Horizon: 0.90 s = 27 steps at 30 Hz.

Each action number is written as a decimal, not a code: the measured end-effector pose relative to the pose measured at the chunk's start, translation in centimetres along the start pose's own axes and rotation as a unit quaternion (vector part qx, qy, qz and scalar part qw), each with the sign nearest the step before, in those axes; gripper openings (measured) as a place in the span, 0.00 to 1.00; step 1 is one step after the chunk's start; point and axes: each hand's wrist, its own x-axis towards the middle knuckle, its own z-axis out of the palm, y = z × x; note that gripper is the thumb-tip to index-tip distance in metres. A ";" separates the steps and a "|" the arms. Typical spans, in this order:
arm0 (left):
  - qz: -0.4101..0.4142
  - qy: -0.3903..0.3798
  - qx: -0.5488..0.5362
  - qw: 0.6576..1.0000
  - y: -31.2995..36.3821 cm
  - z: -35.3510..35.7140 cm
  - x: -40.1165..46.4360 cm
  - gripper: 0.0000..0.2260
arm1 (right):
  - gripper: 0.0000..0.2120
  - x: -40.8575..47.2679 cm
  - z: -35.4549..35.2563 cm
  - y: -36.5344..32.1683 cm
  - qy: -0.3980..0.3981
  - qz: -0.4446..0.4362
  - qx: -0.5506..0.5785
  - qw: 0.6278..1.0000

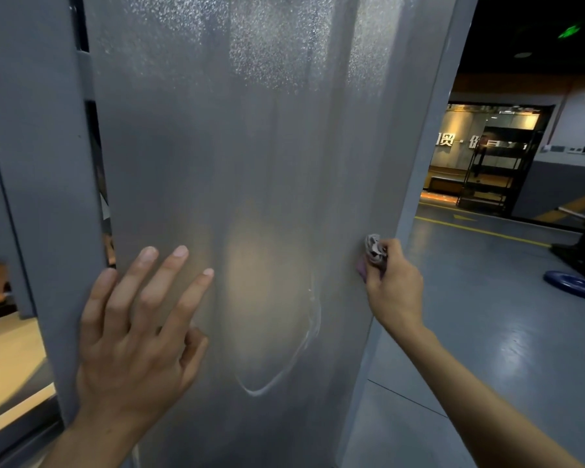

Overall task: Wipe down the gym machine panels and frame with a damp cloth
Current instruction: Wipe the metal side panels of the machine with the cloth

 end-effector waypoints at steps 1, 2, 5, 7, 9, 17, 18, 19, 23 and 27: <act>0.001 -0.003 0.000 1.000 0.0 0.0 0.0 0.25 | 0.07 0.2 -0.3 0.3 -0.008 -0.010 -0.019 1.000; 0.001 -0.005 -0.001 1.000 0.0 0.0 0.0 0.24 | 0.08 0.5 -0.7 0.8 -0.013 -0.008 -0.038 0.999; -0.003 -0.006 -0.002 1.000 0.1 -0.1 0.0 0.24 | 0.07 1.0 -1.6 0.7 0.002 0.036 -0.051 0.998; -0.004 -0.005 -0.001 1.000 0.1 -0.2 0.0 0.24 | 0.08 -0.1 -0.7 -1.5 0.004 0.021 -0.021 1.000; 0.002 -0.014 -0.010 1.000 0.0 -0.3 0.1 0.24 | 0.11 -1.8 0.1 -3.7 -0.021 -0.043 0.007 0.999; -0.008 -0.080 -0.129 0.988 -1.5 -2.4 -0.1 0.31 | 0.13 -2.0 -0.3 -4.1 0.015 -0.012 -0.021 1.000; -0.015 -0.081 -0.139 0.987 -1.8 -2.7 -0.3 0.31 | 0.13 -2.7 0.0 -5.6 0.020 -0.029 -0.009 0.999; -0.022 -0.083 -0.145 0.986 -2.1 -3.1 -0.5 0.31 | 0.13 -3.5 0.4 -7.3 0.024 -0.051 0.009 0.998; -0.061 -0.113 -0.154 0.980 -2.7 -3.9 -2.0 0.34 | 0.15 -5.7 1.9 -13.1 0.008 -0.175 0.058 0.983; -0.083 -0.142 -0.160 0.973 -2.6 -4.2 -2.8 0.36 | 0.17 -5.4 1.7 -13.0 0.017 -0.241 -0.009 0.970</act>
